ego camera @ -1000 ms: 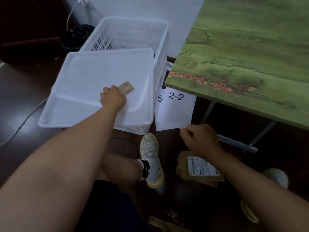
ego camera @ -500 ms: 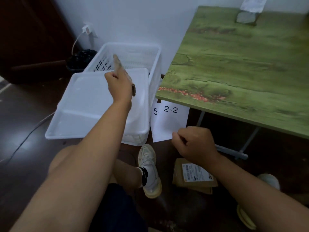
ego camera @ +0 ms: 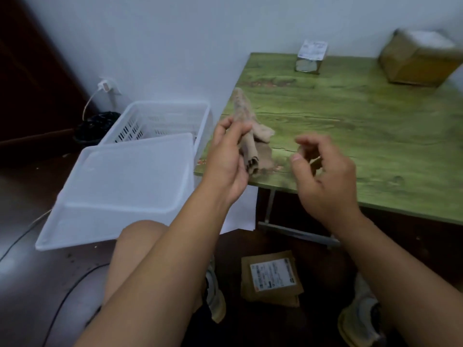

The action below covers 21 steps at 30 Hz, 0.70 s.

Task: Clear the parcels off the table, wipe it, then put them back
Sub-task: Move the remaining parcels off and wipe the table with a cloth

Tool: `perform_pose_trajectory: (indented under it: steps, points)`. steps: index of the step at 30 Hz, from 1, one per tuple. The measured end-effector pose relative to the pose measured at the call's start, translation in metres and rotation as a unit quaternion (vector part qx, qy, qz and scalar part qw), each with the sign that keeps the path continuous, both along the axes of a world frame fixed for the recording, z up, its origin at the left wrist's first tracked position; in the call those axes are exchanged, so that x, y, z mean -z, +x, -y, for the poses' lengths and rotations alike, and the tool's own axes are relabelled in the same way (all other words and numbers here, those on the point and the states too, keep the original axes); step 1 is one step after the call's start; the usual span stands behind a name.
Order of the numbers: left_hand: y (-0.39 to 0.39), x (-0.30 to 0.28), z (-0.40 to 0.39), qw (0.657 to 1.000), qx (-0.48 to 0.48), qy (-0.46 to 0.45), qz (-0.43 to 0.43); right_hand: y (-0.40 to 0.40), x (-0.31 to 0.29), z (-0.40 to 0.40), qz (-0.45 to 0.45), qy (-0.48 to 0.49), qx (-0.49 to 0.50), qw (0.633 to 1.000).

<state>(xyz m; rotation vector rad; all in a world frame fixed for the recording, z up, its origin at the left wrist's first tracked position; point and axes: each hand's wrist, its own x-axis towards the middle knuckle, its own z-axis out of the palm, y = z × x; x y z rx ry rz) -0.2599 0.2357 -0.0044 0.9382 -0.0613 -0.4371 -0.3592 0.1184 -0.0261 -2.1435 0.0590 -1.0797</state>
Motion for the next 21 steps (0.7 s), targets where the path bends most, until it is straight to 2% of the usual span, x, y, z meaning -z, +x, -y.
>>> perform_pose_trajectory:
  steps: [2,5,8,12,16,18,21]
  points:
    - [-0.004,-0.001,0.017,0.998,0.052,-0.018,-0.013,0.000,-0.008,0.020,-0.041,0.096,0.019,0.994]
    - [-0.008,-0.002,0.041,0.993,0.106,-0.040,-0.027,0.004,-0.019,0.046,-0.143,0.189,0.004,0.971]
    - [-0.014,-0.001,0.061,0.989,0.135,-0.063,-0.021,0.005,-0.024,0.061,-0.209,0.228,-0.035,0.950]
    - [-0.016,0.001,0.077,0.985,0.157,-0.068,-0.016,0.005,-0.024,0.076,-0.215,0.191,-0.032,0.957]
    - [-0.015,0.000,0.083,0.983,0.172,-0.063,-0.007,0.007,-0.028,0.086,-0.178,0.218,-0.018,0.959]
    - [-0.013,0.000,0.084,0.982,0.177,-0.057,-0.015,0.008,-0.029,0.091,-0.152,0.274,-0.015,0.949]
    - [-0.008,-0.002,0.083,0.976,0.210,-0.058,-0.030,0.009,-0.034,0.100,-0.119,0.411,0.006,0.904]
